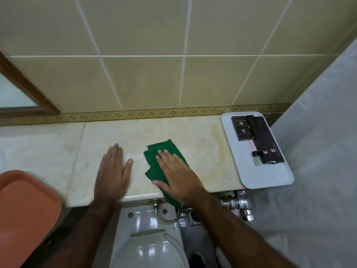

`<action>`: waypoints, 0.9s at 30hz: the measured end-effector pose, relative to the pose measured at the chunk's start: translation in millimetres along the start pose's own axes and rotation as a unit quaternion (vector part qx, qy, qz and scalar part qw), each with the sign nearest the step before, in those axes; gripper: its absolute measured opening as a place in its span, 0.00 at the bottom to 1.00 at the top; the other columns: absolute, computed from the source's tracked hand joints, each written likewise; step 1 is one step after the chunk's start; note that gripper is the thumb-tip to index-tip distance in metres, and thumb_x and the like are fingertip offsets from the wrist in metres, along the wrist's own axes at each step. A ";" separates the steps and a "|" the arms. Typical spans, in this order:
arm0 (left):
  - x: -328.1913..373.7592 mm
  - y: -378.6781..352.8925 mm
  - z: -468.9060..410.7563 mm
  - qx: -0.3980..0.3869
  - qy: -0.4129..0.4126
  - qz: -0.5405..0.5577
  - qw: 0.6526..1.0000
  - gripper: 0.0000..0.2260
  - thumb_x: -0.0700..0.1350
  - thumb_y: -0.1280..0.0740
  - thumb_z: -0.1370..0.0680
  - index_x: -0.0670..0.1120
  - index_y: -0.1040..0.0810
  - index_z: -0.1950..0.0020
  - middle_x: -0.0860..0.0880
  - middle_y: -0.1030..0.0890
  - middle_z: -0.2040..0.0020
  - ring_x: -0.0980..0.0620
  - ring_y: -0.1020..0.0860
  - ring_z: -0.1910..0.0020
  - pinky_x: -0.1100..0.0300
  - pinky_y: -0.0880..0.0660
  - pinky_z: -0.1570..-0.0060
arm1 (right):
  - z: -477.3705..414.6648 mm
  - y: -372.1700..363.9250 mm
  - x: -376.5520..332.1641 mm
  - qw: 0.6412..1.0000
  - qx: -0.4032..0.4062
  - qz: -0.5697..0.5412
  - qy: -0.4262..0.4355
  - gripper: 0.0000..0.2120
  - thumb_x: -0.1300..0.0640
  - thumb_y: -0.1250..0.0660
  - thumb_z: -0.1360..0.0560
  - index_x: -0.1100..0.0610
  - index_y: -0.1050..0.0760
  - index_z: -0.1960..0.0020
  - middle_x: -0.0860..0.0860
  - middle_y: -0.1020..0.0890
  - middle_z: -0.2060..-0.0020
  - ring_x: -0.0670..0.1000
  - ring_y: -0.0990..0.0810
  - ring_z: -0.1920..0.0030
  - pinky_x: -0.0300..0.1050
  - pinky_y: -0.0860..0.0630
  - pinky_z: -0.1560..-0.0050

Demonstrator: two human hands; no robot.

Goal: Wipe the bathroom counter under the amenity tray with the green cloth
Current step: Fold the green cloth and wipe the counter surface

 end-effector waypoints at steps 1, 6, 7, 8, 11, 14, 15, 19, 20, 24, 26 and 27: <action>0.8 -1.1 -1.0 0.002 -0.003 -0.003 1.000 0.29 0.57 0.49 0.15 0.44 0.42 0.17 0.46 0.41 0.17 0.48 0.43 0.17 0.48 0.45 0.19 | -0.2 0.9 8.9 1.000 0.013 -0.011 -0.022 0.39 0.33 0.53 0.17 0.58 0.50 0.16 0.53 0.47 0.16 0.51 0.53 0.16 0.54 0.51 0.17; 1.8 1.1 -0.9 0.005 -0.009 0.004 1.000 0.30 0.60 0.51 0.15 0.44 0.41 0.18 0.46 0.39 0.17 0.47 0.41 0.18 0.48 0.44 0.20 | -4.6 15.1 86.5 0.979 0.039 -0.013 -0.200 0.40 0.31 0.56 0.18 0.57 0.53 0.16 0.53 0.51 0.16 0.52 0.56 0.17 0.54 0.55 0.18; 2.3 1.0 -1.0 0.006 -0.007 0.005 1.000 0.31 0.61 0.51 0.15 0.44 0.41 0.18 0.45 0.39 0.17 0.47 0.41 0.18 0.48 0.45 0.20 | -8.6 19.1 101.1 0.974 0.039 -0.005 -0.222 0.41 0.31 0.57 0.19 0.57 0.54 0.16 0.53 0.52 0.16 0.53 0.56 0.17 0.54 0.55 0.18; 2.9 1.8 -0.4 0.007 -0.006 0.006 1.000 0.31 0.61 0.52 0.16 0.43 0.41 0.18 0.45 0.39 0.18 0.47 0.41 0.18 0.48 0.45 0.20 | -13.2 23.5 113.8 0.970 0.042 0.001 -0.240 0.41 0.31 0.57 0.19 0.58 0.54 0.16 0.54 0.52 0.16 0.53 0.56 0.17 0.54 0.56 0.18; 5.2 2.5 -0.4 0.008 -0.004 0.005 1.000 0.32 0.61 0.52 0.16 0.43 0.40 0.18 0.45 0.38 0.18 0.46 0.41 0.18 0.48 0.44 0.20 | -28.6 35.9 143.3 0.956 0.058 0.011 -0.287 0.41 0.32 0.56 0.18 0.59 0.54 0.16 0.55 0.51 0.16 0.54 0.55 0.16 0.53 0.57 0.18; 6.7 3.5 -1.4 0.006 -0.001 0.003 1.000 0.32 0.60 0.52 0.16 0.42 0.39 0.18 0.44 0.38 0.18 0.46 0.41 0.18 0.47 0.44 0.20 | -37.8 43.3 156.9 0.946 0.065 0.024 -0.318 0.40 0.33 0.55 0.17 0.61 0.51 0.16 0.56 0.50 0.16 0.56 0.53 0.16 0.55 0.53 0.17; 6.9 3.8 -1.8 0.005 -0.001 0.003 1.000 0.32 0.60 0.51 0.16 0.42 0.39 0.19 0.44 0.38 0.18 0.46 0.41 0.18 0.47 0.44 0.20 | -38.5 44.4 156.7 0.944 0.066 0.028 -0.322 0.40 0.33 0.54 0.17 0.61 0.51 0.16 0.57 0.49 0.16 0.56 0.52 0.16 0.55 0.53 0.17; 8.1 4.5 -1.4 0.003 -0.004 0.008 1.000 0.33 0.62 0.53 0.16 0.42 0.40 0.18 0.44 0.39 0.17 0.46 0.42 0.18 0.47 0.44 0.20 | -24.0 44.5 146.1 0.933 0.073 0.025 -0.353 0.41 0.34 0.53 0.17 0.62 0.53 0.16 0.57 0.49 0.16 0.57 0.52 0.16 0.56 0.51 0.17; 8.2 4.1 -1.0 0.004 -0.004 0.007 1.000 0.33 0.62 0.53 0.16 0.42 0.40 0.18 0.44 0.39 0.17 0.46 0.42 0.18 0.47 0.44 0.20 | -17.6 43.9 141.9 0.927 0.078 0.020 -0.365 0.41 0.33 0.53 0.17 0.62 0.53 0.16 0.58 0.49 0.16 0.57 0.52 0.16 0.56 0.51 0.17; 5.1 3.9 -0.1 0.004 -0.006 0.011 1.000 0.33 0.62 0.53 0.16 0.43 0.41 0.18 0.44 0.39 0.17 0.46 0.41 0.18 0.47 0.44 0.20 | 7.5 35.8 123.4 0.914 0.081 0.007 -0.397 0.43 0.32 0.53 0.18 0.62 0.54 0.16 0.58 0.49 0.16 0.56 0.52 0.16 0.56 0.52 0.17; 5.4 4.3 0.5 0.006 -0.011 0.011 1.000 0.32 0.61 0.52 0.16 0.43 0.41 0.18 0.44 0.39 0.18 0.46 0.42 0.18 0.47 0.44 0.20 | 19.6 33.3 115.5 0.910 0.082 0.012 -0.407 0.43 0.31 0.53 0.18 0.62 0.53 0.16 0.58 0.49 0.16 0.57 0.52 0.16 0.56 0.53 0.17; 5.6 4.7 0.7 0.007 -0.011 0.010 1.000 0.31 0.61 0.51 0.15 0.42 0.41 0.18 0.44 0.38 0.18 0.46 0.41 0.18 0.47 0.44 0.20 | 26.1 31.9 111.4 0.907 0.083 0.013 -0.412 0.43 0.31 0.53 0.19 0.62 0.53 0.17 0.59 0.49 0.16 0.57 0.52 0.16 0.55 0.53 0.17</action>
Point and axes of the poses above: each hand's wrist, its own z-axis away from the middle knuckle, its own y-axis out of the back of the hand, x = y × z, the point moved 7 cm from there along -z, towards the middle knuckle
